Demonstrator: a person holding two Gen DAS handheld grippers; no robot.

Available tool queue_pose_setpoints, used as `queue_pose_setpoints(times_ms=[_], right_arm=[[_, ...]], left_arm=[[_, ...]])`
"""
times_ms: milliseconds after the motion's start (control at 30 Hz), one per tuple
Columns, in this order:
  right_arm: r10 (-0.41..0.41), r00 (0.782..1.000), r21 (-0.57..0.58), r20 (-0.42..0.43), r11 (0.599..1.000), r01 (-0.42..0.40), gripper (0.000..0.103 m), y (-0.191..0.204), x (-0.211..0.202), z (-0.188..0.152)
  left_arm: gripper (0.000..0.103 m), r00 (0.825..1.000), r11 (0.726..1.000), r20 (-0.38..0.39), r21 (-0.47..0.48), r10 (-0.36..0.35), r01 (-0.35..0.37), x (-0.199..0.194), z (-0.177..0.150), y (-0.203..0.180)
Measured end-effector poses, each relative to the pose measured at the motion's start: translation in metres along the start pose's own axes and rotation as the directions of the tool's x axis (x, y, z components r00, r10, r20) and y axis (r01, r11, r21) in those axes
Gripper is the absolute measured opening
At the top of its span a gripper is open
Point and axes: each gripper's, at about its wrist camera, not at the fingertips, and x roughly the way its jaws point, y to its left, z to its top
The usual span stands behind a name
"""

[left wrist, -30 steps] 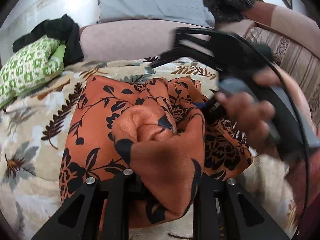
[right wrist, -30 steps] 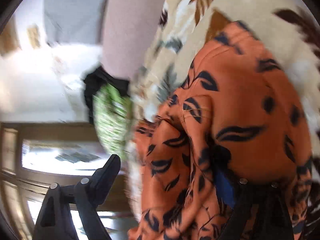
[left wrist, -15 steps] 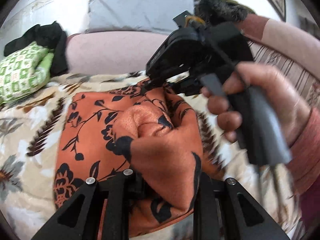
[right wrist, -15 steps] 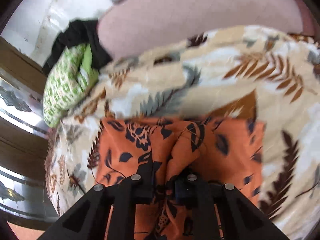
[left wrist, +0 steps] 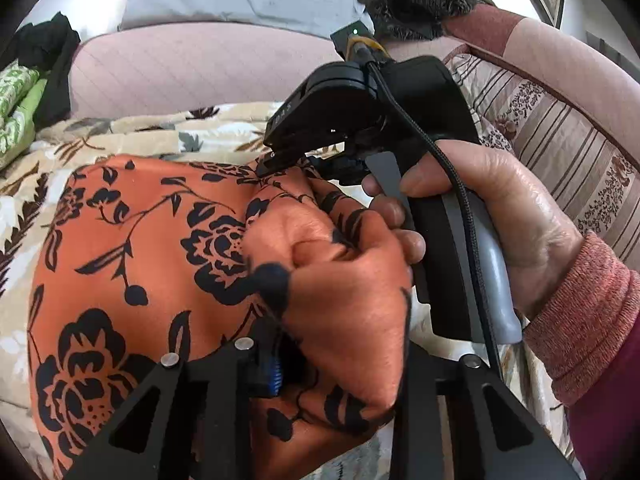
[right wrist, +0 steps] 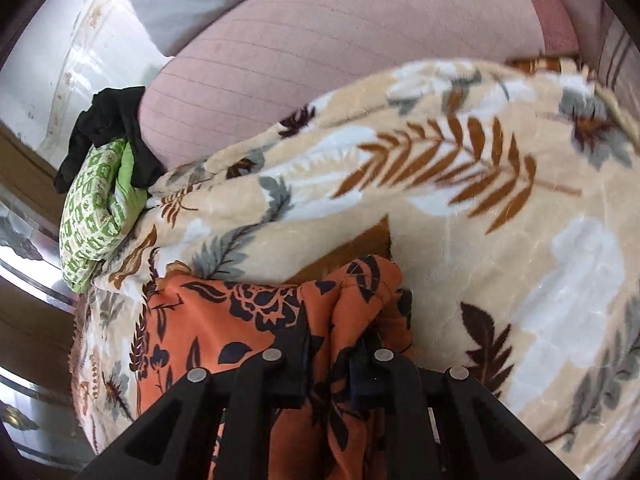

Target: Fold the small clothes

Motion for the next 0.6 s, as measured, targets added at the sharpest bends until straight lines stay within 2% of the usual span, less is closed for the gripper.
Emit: queue_pose_setpoints(times_ms=[133, 167, 200, 267, 333, 367, 400, 467, 533, 600], right_arm=[[0.048, 0.998, 0.069, -0.027, 0.997, -0.046, 0.016, -0.02, 0.008, -0.004], [0.061, 0.998, 0.081, -0.026, 0.995, -0.059, 0.017, -0.024, 0.008, -0.005], [0.064, 0.998, 0.089, -0.026, 0.994, -0.061, 0.019, -0.027, 0.008, -0.006], [0.076, 0.997, 0.116, -0.032, 0.991, -0.072, 0.023, -0.034, 0.009, -0.007], [0.071, 0.997, 0.145, -0.037, 0.987, -0.065, 0.032, -0.04, 0.009, -0.009], [0.073, 0.997, 0.159, -0.038, 0.985, -0.067, 0.035, -0.043, 0.008, -0.01], [0.079, 0.996, 0.179, -0.035, 0.981, -0.071, 0.039, -0.047, 0.004, -0.012], [0.068, 0.998, 0.214, -0.013, 0.975, -0.064, 0.049, -0.053, -0.01, -0.016], [0.055, 0.998, 0.217, 0.025, 0.974, -0.059, 0.051, -0.056, -0.029, -0.02], [0.078, 0.994, 0.188, 0.07, 0.978, -0.09, 0.051, -0.051, -0.055, -0.027]], left_arm=[[0.042, 0.999, 1.0, -0.031, 0.007, -0.025, 0.025, -0.006, 0.001, 0.0], [0.048, 0.998, 0.999, -0.044, 0.015, -0.039, 0.039, -0.008, 0.001, -0.002], [0.054, 0.996, 0.998, -0.057, 0.023, -0.064, 0.066, -0.014, 0.002, -0.005], [0.056, 0.988, 0.99, -0.078, 0.049, -0.13, 0.134, -0.027, 0.003, -0.012], [0.058, 0.976, 0.974, -0.091, 0.093, -0.196, 0.205, -0.044, 0.009, -0.013], [0.062, 0.973, 0.967, -0.086, 0.123, -0.215, 0.224, -0.054, 0.011, -0.011], [0.066, 0.975, 0.965, -0.076, 0.143, -0.209, 0.218, -0.058, 0.015, -0.007], [0.067, 0.994, 0.974, -0.015, 0.198, -0.108, 0.109, -0.082, 0.022, 0.007], [0.067, 0.999, 0.98, 0.023, 0.198, -0.034, 0.029, -0.096, 0.027, 0.027], [0.067, 0.999, 0.987, 0.035, 0.155, 0.038, -0.043, -0.103, 0.032, 0.053]])
